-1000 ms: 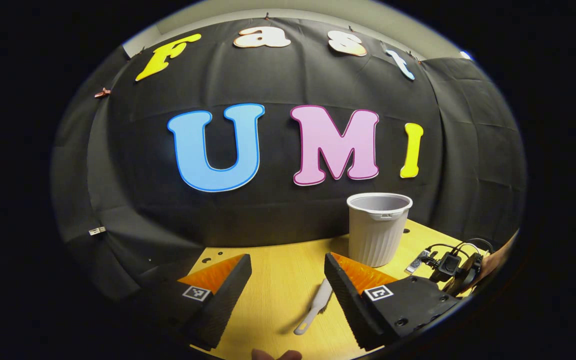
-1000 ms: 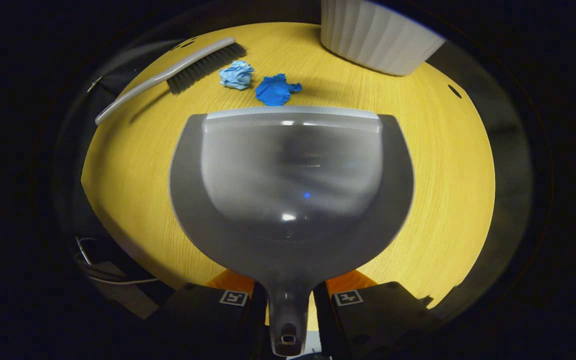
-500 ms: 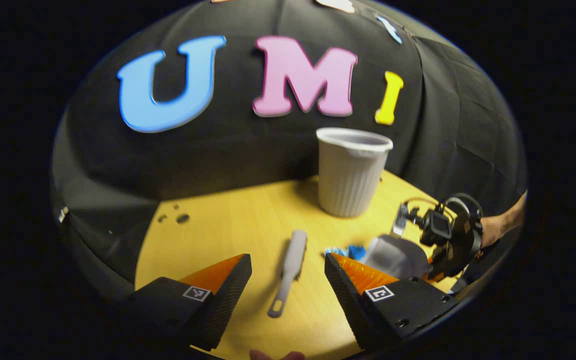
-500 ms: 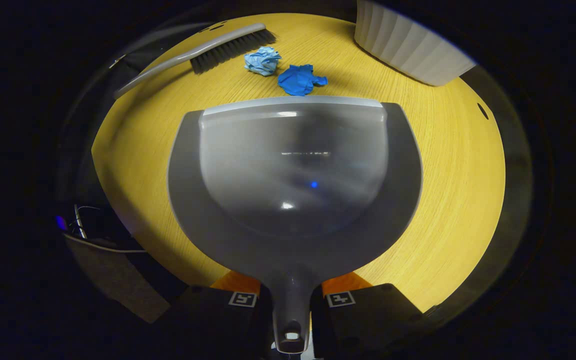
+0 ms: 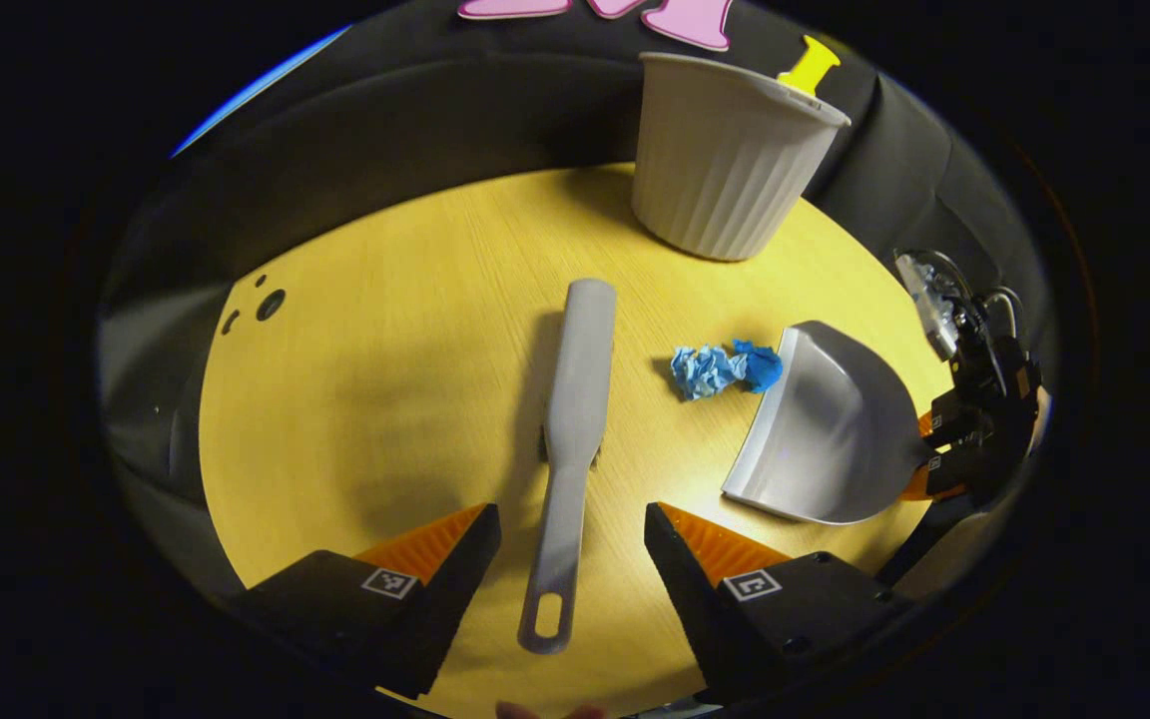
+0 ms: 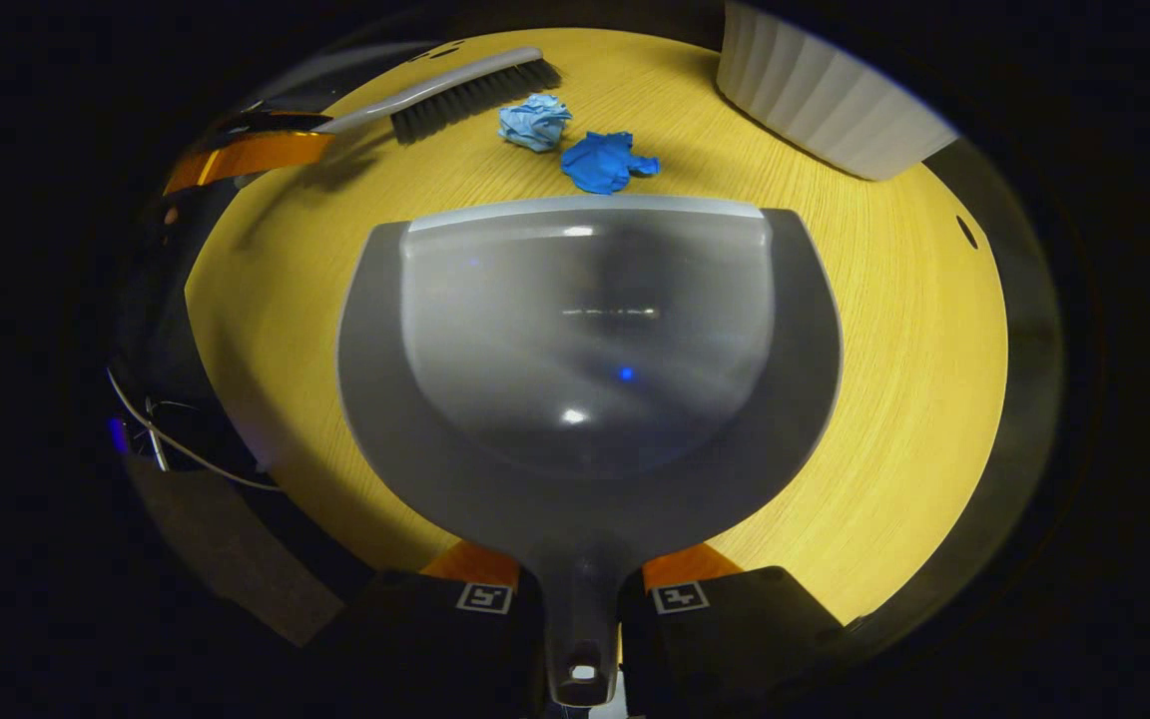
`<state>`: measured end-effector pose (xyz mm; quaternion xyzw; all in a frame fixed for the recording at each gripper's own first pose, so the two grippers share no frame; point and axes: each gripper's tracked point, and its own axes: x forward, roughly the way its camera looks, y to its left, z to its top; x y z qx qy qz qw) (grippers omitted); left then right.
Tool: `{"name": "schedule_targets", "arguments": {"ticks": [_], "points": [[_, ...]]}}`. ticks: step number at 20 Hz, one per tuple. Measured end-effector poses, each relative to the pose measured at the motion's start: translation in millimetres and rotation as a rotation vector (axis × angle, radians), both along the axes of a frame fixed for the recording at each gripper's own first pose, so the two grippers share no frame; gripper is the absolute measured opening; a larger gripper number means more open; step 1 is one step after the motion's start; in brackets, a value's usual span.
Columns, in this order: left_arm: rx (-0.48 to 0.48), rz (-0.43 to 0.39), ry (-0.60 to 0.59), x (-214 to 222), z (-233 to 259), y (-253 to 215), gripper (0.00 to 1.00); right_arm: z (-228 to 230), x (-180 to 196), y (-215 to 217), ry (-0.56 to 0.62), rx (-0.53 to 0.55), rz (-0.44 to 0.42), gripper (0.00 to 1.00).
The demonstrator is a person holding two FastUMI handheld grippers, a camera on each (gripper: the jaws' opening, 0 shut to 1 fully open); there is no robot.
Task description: Pick up the small broom and dustpan from the desktop, sweep the trash into the dustpan with the broom, and then empty the trash into the garbage bin.
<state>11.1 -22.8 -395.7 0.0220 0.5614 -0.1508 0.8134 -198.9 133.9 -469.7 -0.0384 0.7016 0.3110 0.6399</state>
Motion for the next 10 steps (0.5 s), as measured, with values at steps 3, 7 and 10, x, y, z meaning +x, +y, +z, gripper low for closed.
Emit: {"name": "schedule_targets", "arguments": {"ticks": [3, 7, 10], "points": [[0.024, -0.008, 0.06, 1, -20, -1, 0.94, -1, 0, -5, 0.009, 0.005, 0.003, 0.31], [0.075, -0.065, 0.11, 0, -37, 3, 0.9, -1, 2, -4, 0.013, 0.016, 0.014, 0.35], [0.098, -0.071, 0.142, 1, -46, 3, 0.84, -1, 2, -4, 0.008, 0.019, 0.012, 0.35]]}}
